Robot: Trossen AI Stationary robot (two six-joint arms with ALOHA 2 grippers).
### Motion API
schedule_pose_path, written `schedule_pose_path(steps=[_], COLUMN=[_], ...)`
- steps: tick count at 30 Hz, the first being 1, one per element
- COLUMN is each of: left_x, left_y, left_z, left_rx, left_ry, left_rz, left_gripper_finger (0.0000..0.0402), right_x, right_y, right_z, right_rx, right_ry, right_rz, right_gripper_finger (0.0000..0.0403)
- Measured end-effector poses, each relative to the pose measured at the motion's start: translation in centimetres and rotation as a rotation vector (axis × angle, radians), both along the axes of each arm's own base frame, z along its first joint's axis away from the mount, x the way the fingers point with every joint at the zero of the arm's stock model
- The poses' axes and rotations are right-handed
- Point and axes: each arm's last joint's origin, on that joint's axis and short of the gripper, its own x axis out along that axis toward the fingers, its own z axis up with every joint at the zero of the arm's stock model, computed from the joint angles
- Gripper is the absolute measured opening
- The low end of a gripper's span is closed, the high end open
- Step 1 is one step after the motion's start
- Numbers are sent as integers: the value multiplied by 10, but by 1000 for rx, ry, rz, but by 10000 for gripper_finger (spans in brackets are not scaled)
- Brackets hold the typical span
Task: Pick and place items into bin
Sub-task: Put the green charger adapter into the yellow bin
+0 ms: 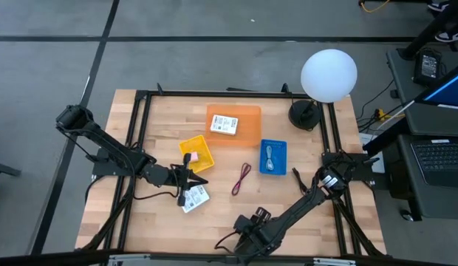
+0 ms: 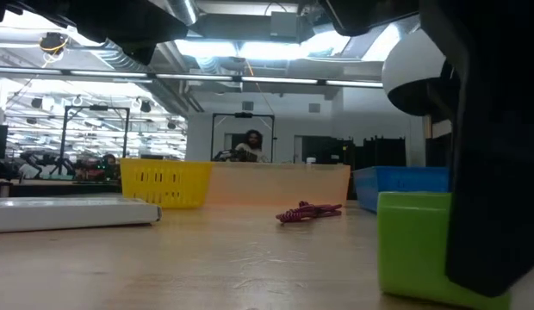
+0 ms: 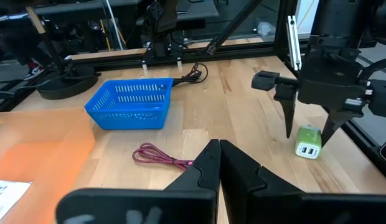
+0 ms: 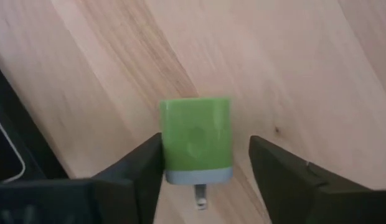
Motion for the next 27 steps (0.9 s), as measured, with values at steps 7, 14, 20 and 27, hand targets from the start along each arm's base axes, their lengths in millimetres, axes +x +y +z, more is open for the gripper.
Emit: schedule_pose_path(steps=[7, 14, 20, 27], left_x=[0, 0, 0, 0], left_y=[0, 0, 0, 0], left_z=[0, 0, 0, 0], left_rx=[0, 0, -3, -40], left_ry=[1, 1, 1, 1], left_rz=[0, 0, 1, 11], left_gripper_finger=[3, 3, 3, 3], right_x=[0, 0, 1, -9], right_y=[0, 1, -6, -21], right_z=[1, 1, 20, 69], right_rx=[-7, 17, 62, -44], right_ry=[0, 24, 43, -53], right_rz=[35, 67, 157, 224], right_gripper_finger=[117, 117, 117, 117])
